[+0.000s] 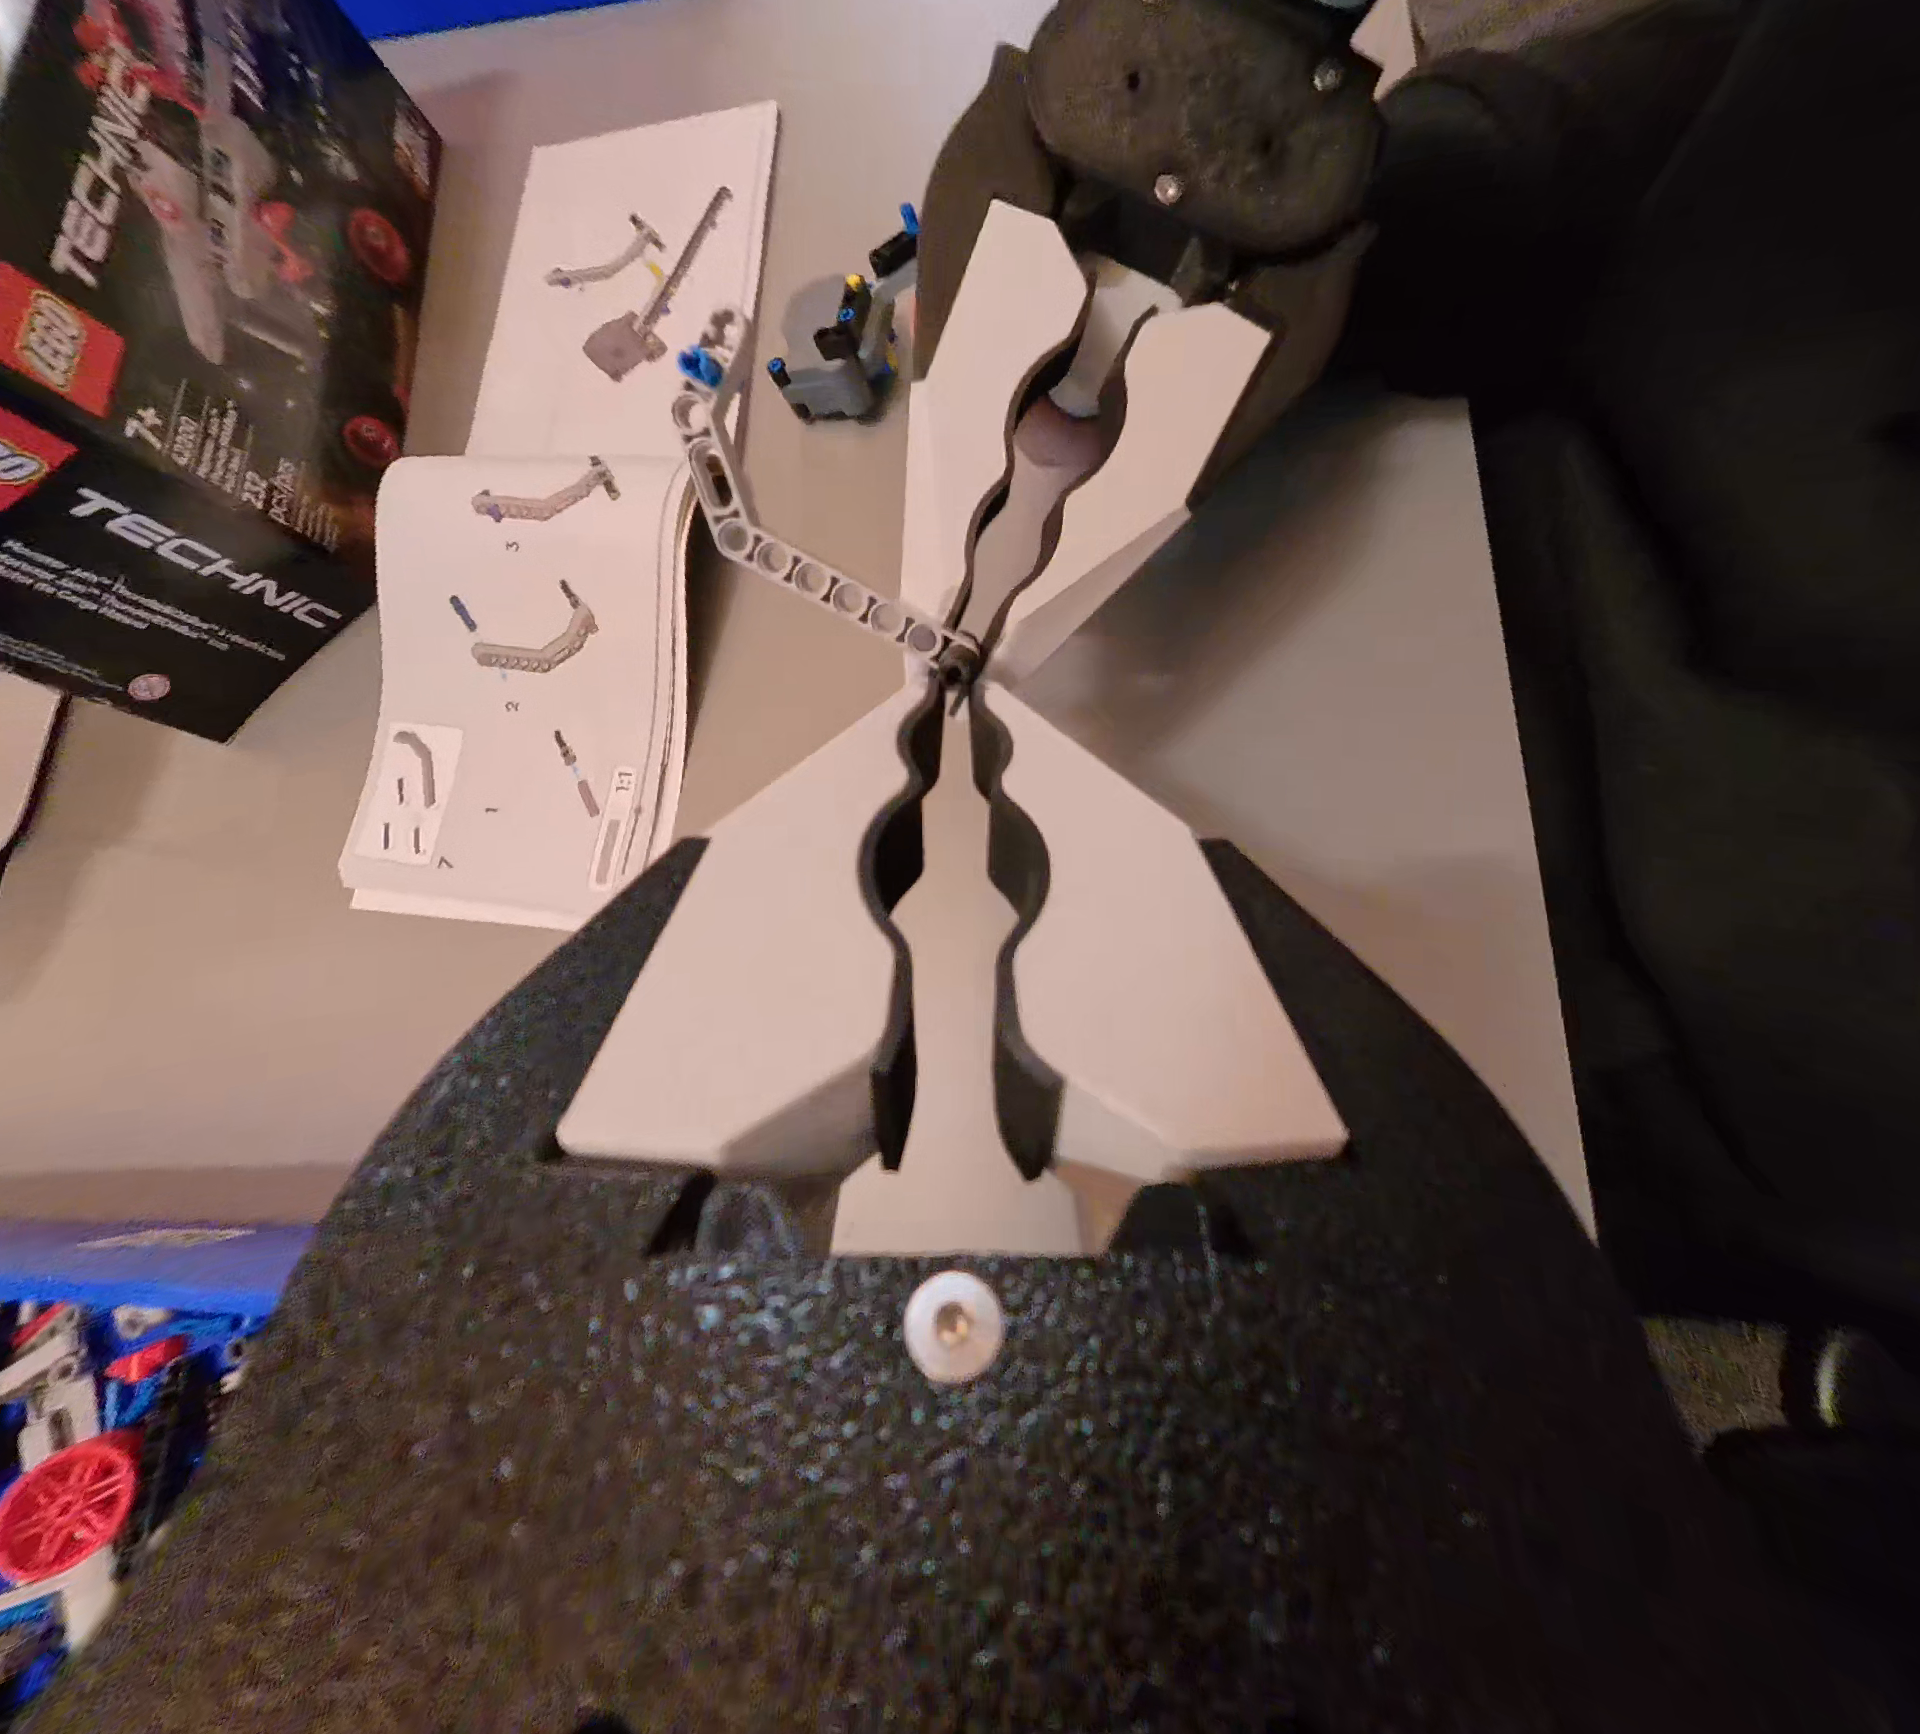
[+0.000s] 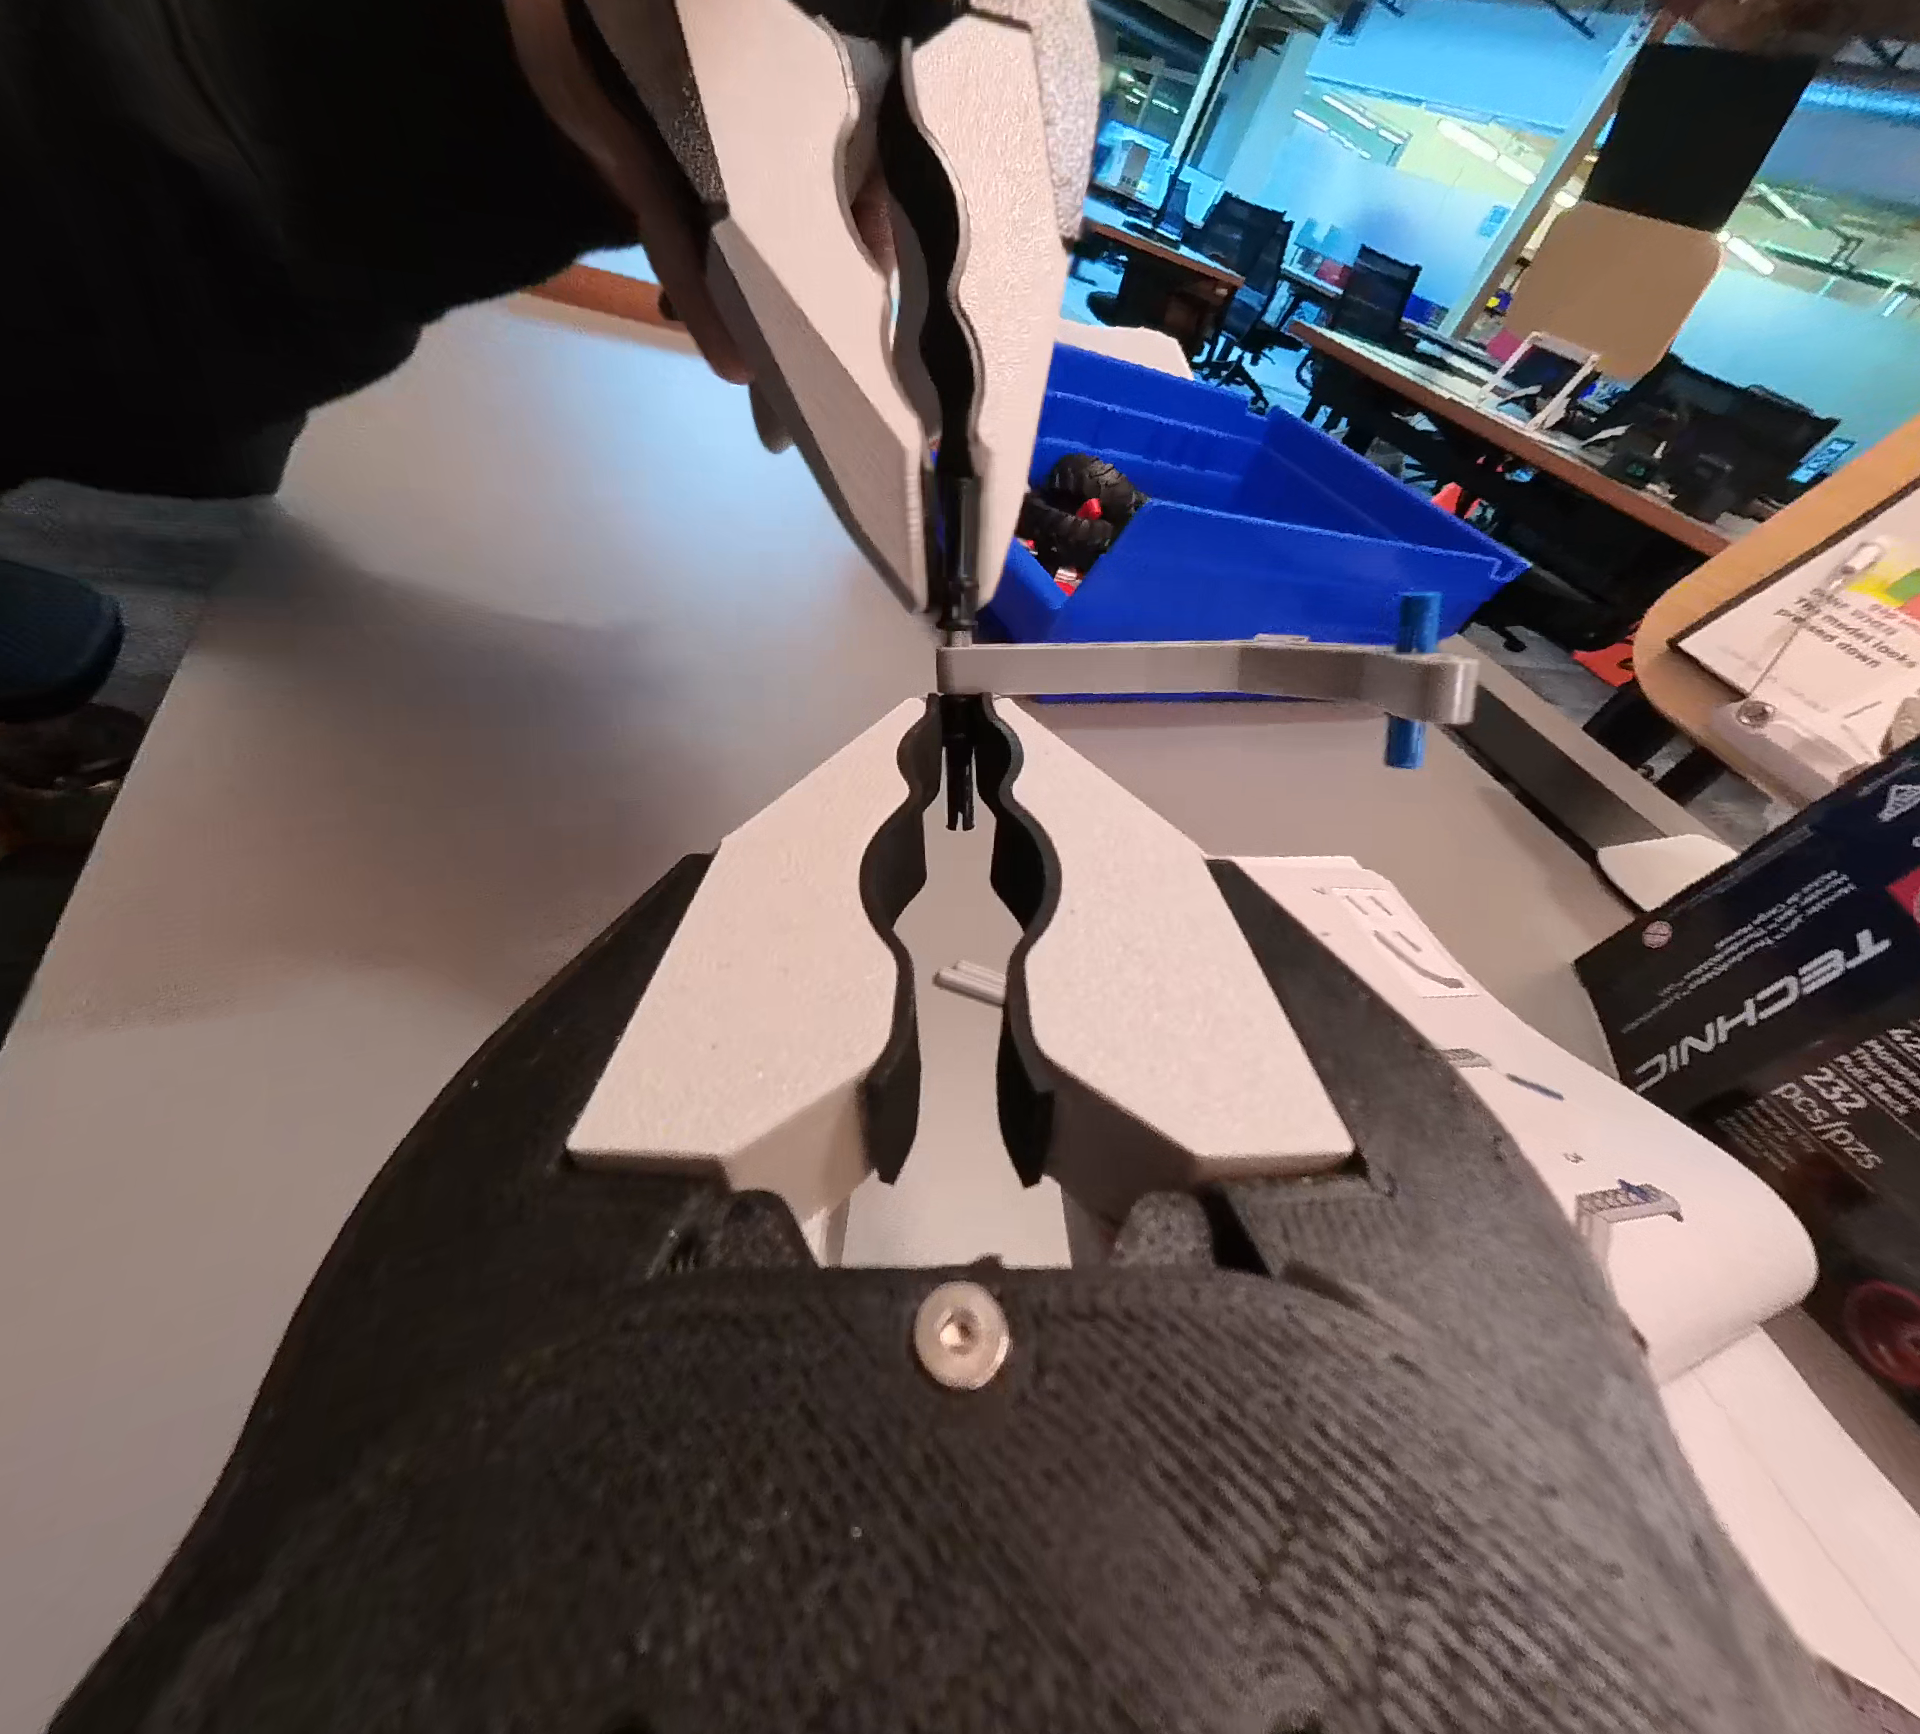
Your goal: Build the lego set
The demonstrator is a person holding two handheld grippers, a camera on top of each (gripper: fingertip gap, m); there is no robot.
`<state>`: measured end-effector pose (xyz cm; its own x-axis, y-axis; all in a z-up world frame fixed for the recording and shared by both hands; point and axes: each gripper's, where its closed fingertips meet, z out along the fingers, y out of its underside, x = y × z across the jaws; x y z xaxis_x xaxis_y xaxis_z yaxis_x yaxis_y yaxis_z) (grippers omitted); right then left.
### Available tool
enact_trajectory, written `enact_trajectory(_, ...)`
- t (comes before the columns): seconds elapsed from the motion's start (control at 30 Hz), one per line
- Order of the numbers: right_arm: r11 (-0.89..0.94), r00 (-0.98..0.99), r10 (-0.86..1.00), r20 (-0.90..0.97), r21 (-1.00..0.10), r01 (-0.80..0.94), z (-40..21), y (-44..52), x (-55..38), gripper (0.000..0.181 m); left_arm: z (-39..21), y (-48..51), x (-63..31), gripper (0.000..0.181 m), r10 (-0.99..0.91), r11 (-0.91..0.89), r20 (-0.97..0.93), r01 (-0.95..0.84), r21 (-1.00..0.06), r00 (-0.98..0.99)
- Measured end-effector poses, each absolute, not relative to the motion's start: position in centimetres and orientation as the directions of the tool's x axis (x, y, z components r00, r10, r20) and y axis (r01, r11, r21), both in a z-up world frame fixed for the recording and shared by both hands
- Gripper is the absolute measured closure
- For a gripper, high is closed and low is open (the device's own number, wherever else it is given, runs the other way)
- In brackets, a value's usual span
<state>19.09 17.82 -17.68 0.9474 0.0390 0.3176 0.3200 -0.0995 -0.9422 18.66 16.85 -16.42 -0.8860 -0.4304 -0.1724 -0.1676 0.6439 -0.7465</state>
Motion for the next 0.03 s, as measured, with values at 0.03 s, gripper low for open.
enact_trajectory(0.03, -0.102, 0.945, 0.034, 0.326, -0.939, 0.328, -17.64, 17.79, 19.16, 0.178, -16.47, 16.87, 18.67, 0.181, -0.418, 0.665, -0.174, -0.170, -0.727, -0.892)
